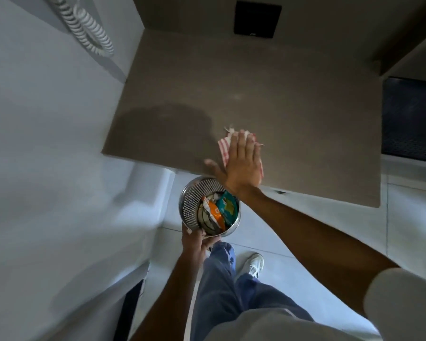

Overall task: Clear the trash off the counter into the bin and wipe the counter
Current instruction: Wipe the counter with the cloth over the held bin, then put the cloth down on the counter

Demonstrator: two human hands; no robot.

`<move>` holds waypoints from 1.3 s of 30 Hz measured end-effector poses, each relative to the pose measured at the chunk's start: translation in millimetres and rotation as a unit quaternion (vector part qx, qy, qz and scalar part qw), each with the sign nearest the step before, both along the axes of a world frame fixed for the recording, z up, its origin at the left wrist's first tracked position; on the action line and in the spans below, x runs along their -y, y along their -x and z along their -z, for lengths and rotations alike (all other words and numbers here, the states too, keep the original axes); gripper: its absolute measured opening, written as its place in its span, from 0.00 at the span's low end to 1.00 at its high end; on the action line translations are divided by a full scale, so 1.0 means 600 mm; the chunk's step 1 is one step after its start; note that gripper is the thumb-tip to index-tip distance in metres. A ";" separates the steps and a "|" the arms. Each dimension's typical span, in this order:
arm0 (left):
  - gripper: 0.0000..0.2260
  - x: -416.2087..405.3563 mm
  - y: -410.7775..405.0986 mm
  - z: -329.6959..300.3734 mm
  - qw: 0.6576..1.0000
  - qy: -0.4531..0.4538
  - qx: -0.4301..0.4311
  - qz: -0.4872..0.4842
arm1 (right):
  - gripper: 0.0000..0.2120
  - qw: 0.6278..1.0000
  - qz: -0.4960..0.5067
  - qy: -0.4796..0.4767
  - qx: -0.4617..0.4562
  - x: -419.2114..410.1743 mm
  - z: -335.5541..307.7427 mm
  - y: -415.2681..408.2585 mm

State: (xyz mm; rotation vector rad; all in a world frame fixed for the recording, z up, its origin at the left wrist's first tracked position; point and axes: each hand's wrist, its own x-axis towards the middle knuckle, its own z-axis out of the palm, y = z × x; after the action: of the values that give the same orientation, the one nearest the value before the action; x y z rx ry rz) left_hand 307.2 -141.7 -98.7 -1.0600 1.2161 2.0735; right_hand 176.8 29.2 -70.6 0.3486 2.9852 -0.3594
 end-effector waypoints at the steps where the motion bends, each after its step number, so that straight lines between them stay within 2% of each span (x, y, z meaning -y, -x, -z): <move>1: 0.56 0.005 0.006 0.002 1.000 0.007 0.005 -0.002 | 0.55 1.000 -0.024 0.009 -0.019 0.016 0.001 0.008; 2: 0.47 0.011 0.012 0.007 1.000 0.014 0.016 -0.011 | 0.55 0.997 -0.056 0.014 -0.050 0.027 0.002 0.014; 3: 0.43 0.016 0.019 0.014 0.999 0.027 0.031 -0.014 | 0.56 0.992 -0.095 0.010 -0.082 0.035 0.006 0.017; 4: 0.40 0.021 0.025 0.021 0.998 0.046 0.048 -0.010 | 0.57 0.986 -0.139 -0.002 -0.097 0.036 0.009 0.017; 6: 0.37 0.027 0.035 0.026 0.995 0.072 0.066 0.001 | 0.57 0.971 -0.227 -0.031 -0.064 0.030 0.020 0.015; 9: 0.37 0.027 0.044 0.024 0.994 0.083 0.077 0.009 | 0.50 0.948 -0.307 -0.075 -0.043 0.023 0.030 0.015; 12: 0.39 0.023 0.042 0.017 0.993 0.088 0.083 0.013 | 0.46 0.936 -0.346 -0.060 -0.031 0.025 0.024 0.006; 16: 0.37 0.013 0.022 -0.002 0.993 0.088 0.073 0.034 | 0.40 0.907 -0.412 -0.054 -0.076 0.033 0.013 -0.026; 18: 0.36 0.009 0.006 -0.013 0.991 0.096 0.070 0.058 | 0.38 0.882 -0.466 -0.046 -0.047 0.036 0.014 -0.057; 20: 0.35 0.007 -0.010 -0.020 0.990 0.097 0.063 0.074 | 0.37 0.872 -0.488 0.016 0.023 0.025 0.016 -0.096; 22: 0.36 -0.003 -0.027 -0.034 0.990 0.096 0.061 0.087 | 0.35 0.889 -0.438 0.121 0.053 0.007 0.004 -0.136; 24: 0.36 -0.013 -0.045 -0.044 0.989 0.102 0.057 0.094 | 0.29 0.896 -0.323 0.305 0.001 -0.002 -0.025 -0.166; 25: 0.35 -0.019 -0.055 -0.047 0.988 0.103 0.056 0.097 | 0.24 0.871 -0.247 0.425 -0.022 -0.007 -0.042 -0.181; 26: 0.35 -0.026 -0.063 -0.049 0.988 0.102 0.053 0.100 | 0.19 0.829 -0.166 0.533 -0.033 -0.013 -0.062 -0.193; 27: 0.34 -0.036 -0.071 -0.049 0.988 0.103 0.050 0.107 | 0.16 0.771 -0.071 0.633 -0.018 -0.025 -0.081 -0.203; 29: 0.34 -0.056 -0.082 -0.045 0.985 0.110 0.045 0.123 | 0.17 0.674 0.095 0.732 0.003 -0.067 -0.115 -0.211; 30: 0.34 -0.069 -0.091 -0.042 0.984 0.112 0.044 0.130 | 0.15 0.656 0.173 0.735 -0.008 -0.096 -0.123 -0.210; 31: 0.33 -0.082 -0.100 -0.041 0.983 0.111 0.043 0.137 | 0.11 0.664 0.237 0.707 -0.048 -0.130 -0.124 -0.213; 32: 0.32 -0.094 -0.107 -0.041 0.983 0.106 0.039 0.145 | 0.10 0.656 0.295 0.690 -0.081 -0.167 -0.126 -0.212; 33: 0.32 -0.106 -0.115 -0.042 0.983 0.100 0.035 0.153 | 0.10 0.636 0.341 0.683 -0.112 -0.204 -0.128 -0.210; 34: 0.32 -0.114 -0.120 -0.042 0.982 0.096 0.031 0.159 | 0.10 0.633 0.375 0.663 -0.137 -0.239 -0.129 -0.205; 37: 0.32 -0.139 -0.138 -0.037 0.981 0.085 0.032 0.174 | 0.12 0.672 0.444 0.572 -0.157 -0.334 -0.118 -0.188; 38: 0.32 -0.146 -0.142 -0.034 0.981 0.081 0.035 0.174 | 0.14 0.702 0.454 0.528 -0.149 -0.359 -0.111 -0.184; 39: 0.31 -0.153 -0.144 -0.032 0.981 0.076 0.038 0.174 | 0.14 0.749 0.452 0.467 -0.132 -0.378 -0.106 -0.182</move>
State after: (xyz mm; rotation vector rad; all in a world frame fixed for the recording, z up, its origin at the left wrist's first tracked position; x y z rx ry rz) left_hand 393.9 -50.1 -79.8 -0.9053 1.4252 1.6827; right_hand 285.8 255.9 -7.1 1.6266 2.1214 -1.9625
